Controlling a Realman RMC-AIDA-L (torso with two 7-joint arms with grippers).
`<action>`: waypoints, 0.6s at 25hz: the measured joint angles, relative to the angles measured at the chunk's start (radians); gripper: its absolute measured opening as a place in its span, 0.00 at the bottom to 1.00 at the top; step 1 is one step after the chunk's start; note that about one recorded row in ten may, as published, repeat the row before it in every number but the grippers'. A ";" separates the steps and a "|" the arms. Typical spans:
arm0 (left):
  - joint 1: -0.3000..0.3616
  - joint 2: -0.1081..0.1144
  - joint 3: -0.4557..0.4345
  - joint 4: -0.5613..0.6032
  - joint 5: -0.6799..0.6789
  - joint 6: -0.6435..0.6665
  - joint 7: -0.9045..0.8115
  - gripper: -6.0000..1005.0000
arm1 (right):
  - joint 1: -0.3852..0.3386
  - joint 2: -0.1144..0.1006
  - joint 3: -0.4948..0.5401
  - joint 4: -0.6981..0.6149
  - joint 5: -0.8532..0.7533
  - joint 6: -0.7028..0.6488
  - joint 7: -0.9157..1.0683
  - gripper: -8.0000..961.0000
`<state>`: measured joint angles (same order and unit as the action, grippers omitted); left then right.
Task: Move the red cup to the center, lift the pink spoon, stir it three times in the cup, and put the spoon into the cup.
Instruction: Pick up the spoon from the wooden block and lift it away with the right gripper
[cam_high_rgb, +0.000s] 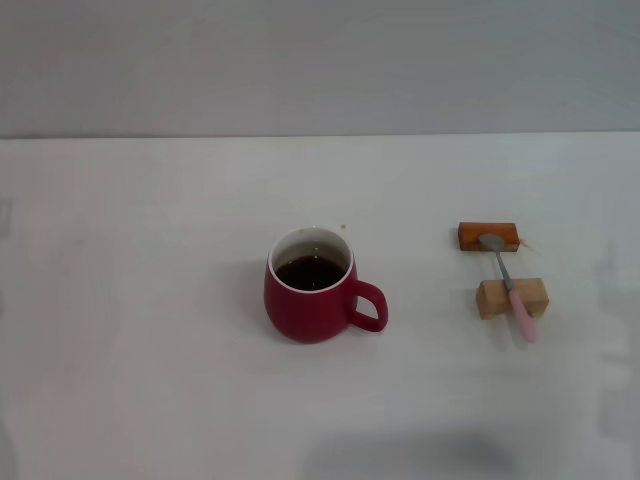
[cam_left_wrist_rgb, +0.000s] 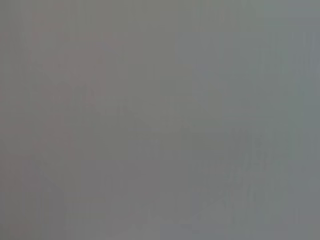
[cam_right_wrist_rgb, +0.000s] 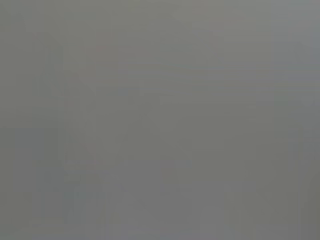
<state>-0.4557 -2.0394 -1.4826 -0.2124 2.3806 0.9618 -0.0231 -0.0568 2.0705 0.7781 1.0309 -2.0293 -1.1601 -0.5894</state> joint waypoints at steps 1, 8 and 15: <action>-0.002 0.002 0.000 0.002 -0.002 0.000 0.000 0.72 | -0.024 0.000 -0.006 0.036 0.000 0.038 -0.024 0.77; -0.006 0.013 -0.035 0.005 0.004 0.000 0.000 0.81 | -0.142 -0.007 -0.029 0.184 -0.007 0.266 -0.088 0.77; -0.006 0.025 -0.039 0.005 0.005 0.000 0.016 0.82 | -0.145 -0.023 -0.099 0.193 -0.002 0.334 -0.109 0.77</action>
<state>-0.4619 -2.0145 -1.5220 -0.2070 2.3854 0.9617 -0.0072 -0.2018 2.0479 0.6787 1.2235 -2.0317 -0.8256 -0.6980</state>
